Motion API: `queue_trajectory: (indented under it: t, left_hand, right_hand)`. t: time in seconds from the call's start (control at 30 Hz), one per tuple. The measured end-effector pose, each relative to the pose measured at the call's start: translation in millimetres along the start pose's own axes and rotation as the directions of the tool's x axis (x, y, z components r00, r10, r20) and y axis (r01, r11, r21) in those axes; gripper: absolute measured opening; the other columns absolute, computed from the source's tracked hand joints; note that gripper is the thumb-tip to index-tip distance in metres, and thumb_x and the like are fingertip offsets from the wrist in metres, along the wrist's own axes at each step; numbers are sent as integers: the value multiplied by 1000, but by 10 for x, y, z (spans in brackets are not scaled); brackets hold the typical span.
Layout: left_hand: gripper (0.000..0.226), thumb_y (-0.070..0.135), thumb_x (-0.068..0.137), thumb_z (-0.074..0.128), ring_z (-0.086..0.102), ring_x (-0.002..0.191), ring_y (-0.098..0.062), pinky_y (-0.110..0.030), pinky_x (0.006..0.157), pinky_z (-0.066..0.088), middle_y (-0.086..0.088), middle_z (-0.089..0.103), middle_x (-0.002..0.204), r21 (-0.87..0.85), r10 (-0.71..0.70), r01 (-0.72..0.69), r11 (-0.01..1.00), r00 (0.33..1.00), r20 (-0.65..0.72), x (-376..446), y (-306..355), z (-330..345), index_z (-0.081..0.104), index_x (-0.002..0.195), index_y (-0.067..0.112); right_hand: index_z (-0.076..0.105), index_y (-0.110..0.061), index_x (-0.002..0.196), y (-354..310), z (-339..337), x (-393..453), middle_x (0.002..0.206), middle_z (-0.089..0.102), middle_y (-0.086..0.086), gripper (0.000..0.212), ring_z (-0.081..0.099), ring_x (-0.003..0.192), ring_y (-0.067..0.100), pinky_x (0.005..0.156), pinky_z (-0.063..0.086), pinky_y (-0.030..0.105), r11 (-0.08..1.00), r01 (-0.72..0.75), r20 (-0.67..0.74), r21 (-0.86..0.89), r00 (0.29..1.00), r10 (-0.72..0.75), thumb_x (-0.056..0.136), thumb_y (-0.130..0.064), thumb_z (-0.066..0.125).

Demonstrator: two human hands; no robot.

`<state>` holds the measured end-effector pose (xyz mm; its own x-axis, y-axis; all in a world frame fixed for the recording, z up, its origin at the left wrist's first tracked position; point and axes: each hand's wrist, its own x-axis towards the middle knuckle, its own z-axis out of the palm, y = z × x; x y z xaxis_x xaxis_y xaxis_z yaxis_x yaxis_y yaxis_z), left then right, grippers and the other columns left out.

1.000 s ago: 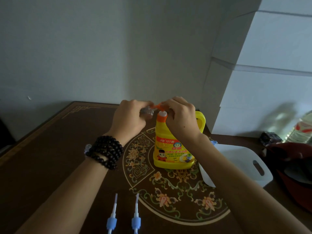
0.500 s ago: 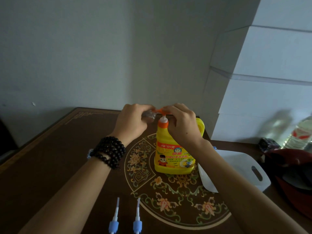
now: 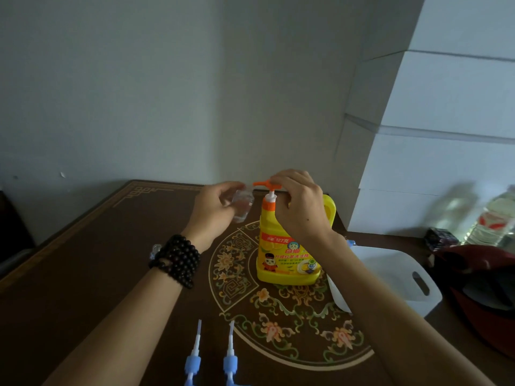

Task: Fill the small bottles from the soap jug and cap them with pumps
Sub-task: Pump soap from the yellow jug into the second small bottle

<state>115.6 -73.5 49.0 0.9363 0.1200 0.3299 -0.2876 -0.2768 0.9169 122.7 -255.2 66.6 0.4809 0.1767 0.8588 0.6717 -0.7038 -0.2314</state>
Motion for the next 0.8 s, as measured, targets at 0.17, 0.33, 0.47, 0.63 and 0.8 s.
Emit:
queue_trajectory:
  t: [0.17, 0.33, 0.47, 0.63, 0.8]
  left_hand:
    - [32, 16, 80, 81, 74, 102, -18, -36, 77, 64, 0, 77, 110, -252, -77, 75, 965, 997, 1, -238, 40, 20, 73, 111, 24]
    - [35, 13, 85, 77, 72, 106, -15, -40, 90, 61, 3, 77, 111, -224, -83, 84, 971, 996, 11, -574, -29, -72, 71, 118, 24]
    - [38, 8, 88, 72, 68, 113, -10, -39, 99, 56, 7, 74, 118, -188, -116, 118, 975, 993, 20, -867, -188, -203, 69, 120, 28]
    - [43, 1, 88, 70, 71, 109, -5, -29, 96, 57, 5, 76, 117, -204, -179, 184, 962, 983, 40, -1259, -379, -296, 67, 127, 19]
    - [41, -7, 89, 67, 71, 112, -10, -26, 96, 57, -3, 75, 120, -225, -225, 229, 947, 973, 46, -1555, -565, -377, 69, 115, 24]
  right_hand:
    - [74, -8, 99, -247, -13, -234, 104, 71, 2, 33, 61, 100, 19, 84, 44, 13, 988, -69, -84, 136, 993, 80, 76, 8, 57]
    - [71, -13, 106, -443, 11, -622, 105, 68, -8, 31, 62, 95, 5, 78, 48, 16, 934, -193, 24, 300, 981, 194, 80, -1, 61]
    - [69, -16, 110, -540, 1, -949, 102, 69, -9, 28, 64, 94, 3, 78, 52, 19, 870, -315, 148, 380, 949, 279, 84, -8, 64]
    - [69, -16, 112, -561, 95, -1391, 100, 70, -9, 28, 66, 94, 6, 79, 56, 33, 813, -431, 285, 392, 897, 339, 85, -17, 63]
    - [71, -16, 108, -548, 117, -1700, 104, 70, -7, 34, 64, 96, 5, 80, 55, 30, 883, -317, 526, 347, 845, 97, 80, -1, 57]
